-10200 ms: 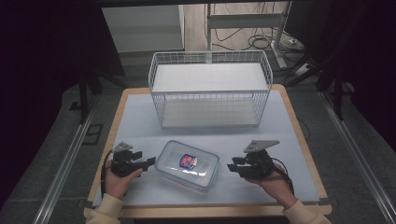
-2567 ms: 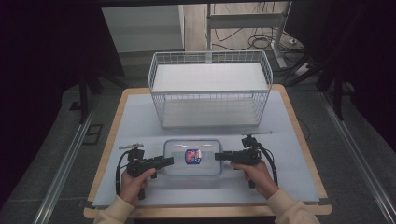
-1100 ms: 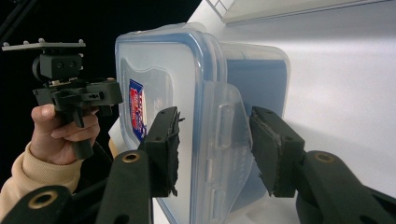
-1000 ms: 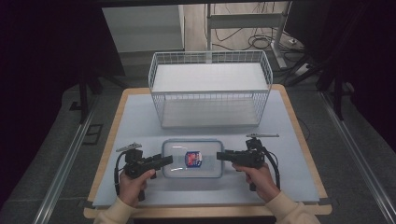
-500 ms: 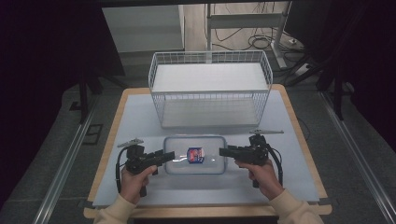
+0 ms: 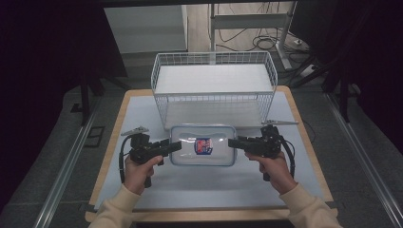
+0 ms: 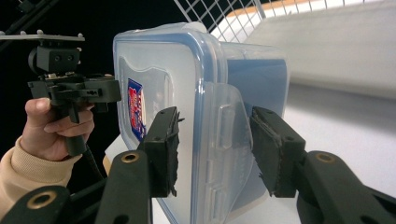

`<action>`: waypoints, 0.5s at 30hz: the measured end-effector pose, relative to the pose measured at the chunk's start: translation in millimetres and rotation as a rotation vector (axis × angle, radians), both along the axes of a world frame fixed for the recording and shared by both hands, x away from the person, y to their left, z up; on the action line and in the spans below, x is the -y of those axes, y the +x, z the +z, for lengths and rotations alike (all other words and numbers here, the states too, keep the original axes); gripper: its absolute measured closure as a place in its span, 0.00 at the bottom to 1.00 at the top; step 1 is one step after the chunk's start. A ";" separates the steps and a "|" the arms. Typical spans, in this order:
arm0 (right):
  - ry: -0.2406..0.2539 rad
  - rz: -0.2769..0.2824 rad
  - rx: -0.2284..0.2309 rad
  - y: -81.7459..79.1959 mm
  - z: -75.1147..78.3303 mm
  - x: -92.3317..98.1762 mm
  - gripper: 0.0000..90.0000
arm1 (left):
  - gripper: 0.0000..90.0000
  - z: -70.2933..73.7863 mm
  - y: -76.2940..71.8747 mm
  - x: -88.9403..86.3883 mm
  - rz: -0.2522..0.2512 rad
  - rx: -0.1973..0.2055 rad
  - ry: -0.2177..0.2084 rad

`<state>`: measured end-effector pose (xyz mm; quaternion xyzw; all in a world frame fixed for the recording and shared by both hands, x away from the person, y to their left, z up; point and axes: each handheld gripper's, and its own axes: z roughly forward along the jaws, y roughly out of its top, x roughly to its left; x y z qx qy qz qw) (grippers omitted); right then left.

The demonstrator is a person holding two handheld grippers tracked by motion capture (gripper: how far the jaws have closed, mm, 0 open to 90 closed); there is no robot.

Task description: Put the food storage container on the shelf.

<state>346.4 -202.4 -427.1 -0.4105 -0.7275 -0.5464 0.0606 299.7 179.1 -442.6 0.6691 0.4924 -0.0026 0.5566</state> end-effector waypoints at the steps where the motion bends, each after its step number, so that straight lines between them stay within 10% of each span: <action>1: -0.002 0.000 0.010 0.6 3.6 0.6 0.59 | 0.50 1.6 0.7 0.4 0.000 0.002 -0.002; 15: -0.002 -0.004 0.069 13.9 40.3 3.4 0.59 | 0.50 39.9 15.5 4.3 0.003 0.051 0.006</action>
